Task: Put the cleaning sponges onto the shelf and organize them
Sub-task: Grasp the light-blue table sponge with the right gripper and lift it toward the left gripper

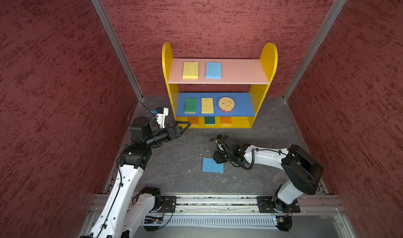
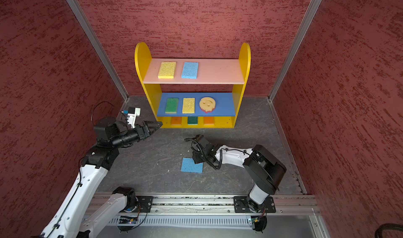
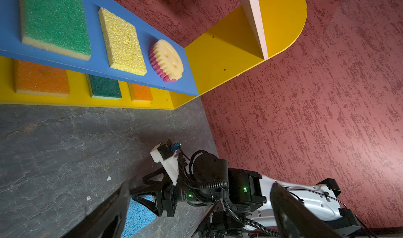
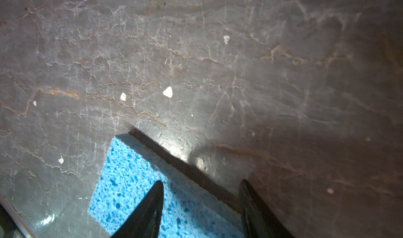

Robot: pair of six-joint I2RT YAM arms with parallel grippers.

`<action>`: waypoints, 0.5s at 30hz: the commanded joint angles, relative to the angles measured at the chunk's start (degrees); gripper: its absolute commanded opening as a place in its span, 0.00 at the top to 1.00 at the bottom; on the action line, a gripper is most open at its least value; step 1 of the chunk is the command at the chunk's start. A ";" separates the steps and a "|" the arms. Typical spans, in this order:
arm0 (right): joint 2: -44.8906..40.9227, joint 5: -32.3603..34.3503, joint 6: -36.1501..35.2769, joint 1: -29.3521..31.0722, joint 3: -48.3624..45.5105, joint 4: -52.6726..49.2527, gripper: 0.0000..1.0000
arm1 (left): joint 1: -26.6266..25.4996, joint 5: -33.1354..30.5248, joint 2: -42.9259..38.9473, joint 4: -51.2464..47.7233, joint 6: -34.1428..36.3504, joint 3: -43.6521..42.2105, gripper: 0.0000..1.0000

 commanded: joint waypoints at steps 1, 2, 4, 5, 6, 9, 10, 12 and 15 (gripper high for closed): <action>-0.88 -1.84 -1.41 0.38 -1.36 0.44 0.47 | 0.02 0.80 0.27 -0.07 1.66 0.45 0.00; -1.35 -1.78 -1.28 0.38 -1.95 0.41 0.47 | 0.06 0.73 0.49 0.12 1.80 0.33 0.00; -2.41 -1.35 -0.86 0.38 -3.51 -0.09 0.47 | 0.07 0.67 1.08 1.01 1.14 0.01 0.00; -2.86 -1.25 -0.60 0.38 -4.16 -0.42 0.47 | 0.06 0.96 1.43 1.65 0.75 -0.18 0.00; -3.48 -1.32 -0.14 0.38 -5.06 -0.47 0.47 | 0.05 1.38 1.81 2.54 0.18 -0.39 0.00; -5.11 -1.27 1.06 0.38 -8.12 0.70 0.56 | 0.01 1.89 3.27 3.67 -0.13 -0.12 0.00; -5.50 -0.88 1.64 0.39 -9.08 1.36 0.61 | -0.07 1.90 3.75 3.90 -0.35 -0.02 0.00; -5.66 -0.29 3.24 0.38 -10.33 2.55 0.72 | -0.19 2.05 4.44 5.03 -1.48 0.20 0.00; -5.51 -1.49 5.67 0.38 -11.83 5.87 0.83 | -1.03 1.77 4.57 6.85 -2.26 -0.24 0.00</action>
